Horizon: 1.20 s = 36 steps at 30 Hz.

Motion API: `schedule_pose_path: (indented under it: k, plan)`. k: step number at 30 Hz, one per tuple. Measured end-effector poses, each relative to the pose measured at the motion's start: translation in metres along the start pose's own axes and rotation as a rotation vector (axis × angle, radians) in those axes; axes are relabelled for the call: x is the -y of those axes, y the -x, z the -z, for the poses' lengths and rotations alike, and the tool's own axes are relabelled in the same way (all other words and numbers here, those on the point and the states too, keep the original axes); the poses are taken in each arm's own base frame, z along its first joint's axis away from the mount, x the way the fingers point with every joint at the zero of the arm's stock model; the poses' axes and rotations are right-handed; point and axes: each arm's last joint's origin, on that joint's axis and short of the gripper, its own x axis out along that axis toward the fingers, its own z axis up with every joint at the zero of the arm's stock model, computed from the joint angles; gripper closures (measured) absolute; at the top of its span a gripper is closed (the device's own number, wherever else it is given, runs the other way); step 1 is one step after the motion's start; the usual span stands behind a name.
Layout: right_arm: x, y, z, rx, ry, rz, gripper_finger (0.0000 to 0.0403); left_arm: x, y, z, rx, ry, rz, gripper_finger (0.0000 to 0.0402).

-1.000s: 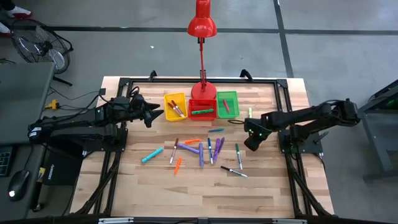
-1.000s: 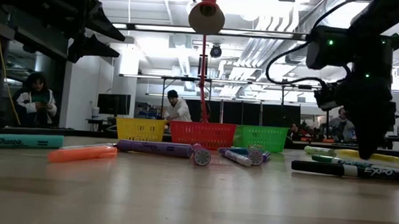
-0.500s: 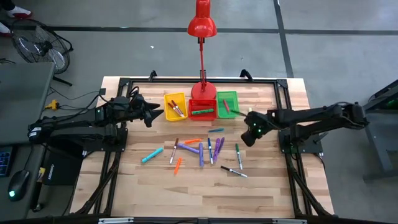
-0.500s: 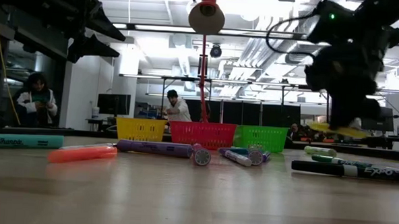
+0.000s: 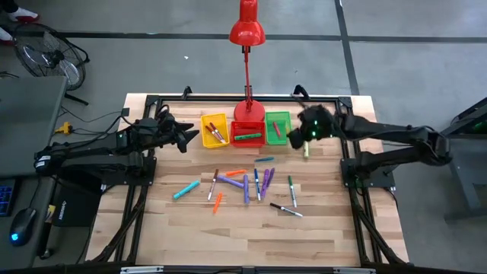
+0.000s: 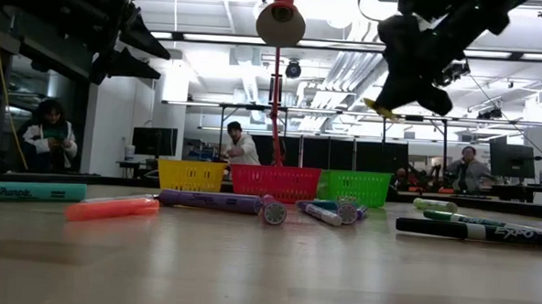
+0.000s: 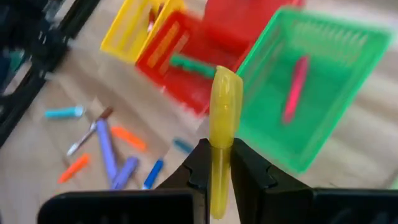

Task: Pick & Place Markers
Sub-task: Put the yellow pen into the green bin

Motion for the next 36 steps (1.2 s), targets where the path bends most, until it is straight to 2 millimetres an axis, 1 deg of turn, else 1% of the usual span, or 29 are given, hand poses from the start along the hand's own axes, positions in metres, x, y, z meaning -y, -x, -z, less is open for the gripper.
schedule_pose_path:
  k: [4, 7, 9, 12, 14, 20, 24, 30, 36]
  plan:
    - [0.01, 0.004, -0.018, 0.057, 0.001, 0.037, 0.0373, 0.0, 0.0, 0.0, 0.0, 0.0, 0.0, 0.017]
    - [0.021, -0.002, -0.027, 0.072, -0.004, 0.064, 0.0373, 0.0, 0.0, 0.0, 0.002, 0.001, 0.001, 0.017]
    - [0.028, -0.009, -0.033, 0.075, -0.01, 0.069, 0.0373, 0.0, 0.0, 0.0, 0.002, 0.001, 0.001, 0.017]
    - [0.035, -0.025, -0.044, 0.101, -0.028, 0.058, 0.0371, 0.0, 0.0, 0.0, 0.001, -0.008, 0.001, 0.017]
    - [0.039, -0.037, -0.047, 0.101, -0.034, 0.051, 0.037, 0.0, 0.0, 0.0, 0.001, -0.02, 0.001, 0.017]
    - [0.051, -0.072, -0.041, -0.007, -0.097, 0.078, 0.0374, 0.0, 0.0, 0.0, 0.002, -0.022, 0.002, 0.017]
    - [0.055, -0.086, -0.038, -0.037, -0.126, 0.079, 0.037, 0.0, 0.0, -0.001, 0.008, -0.021, -0.001, 0.017]
    - [0.057, -0.093, -0.037, -0.05, -0.156, 0.078, 0.0373, 0.001, 0.0, -0.002, 0.018, -0.018, 0.001, 0.017]
    - [0.058, -0.093, -0.037, -0.055, -0.163, 0.083, 0.037, 0.001, 0.0, -0.002, 0.024, 0.004, -0.007, 0.017]
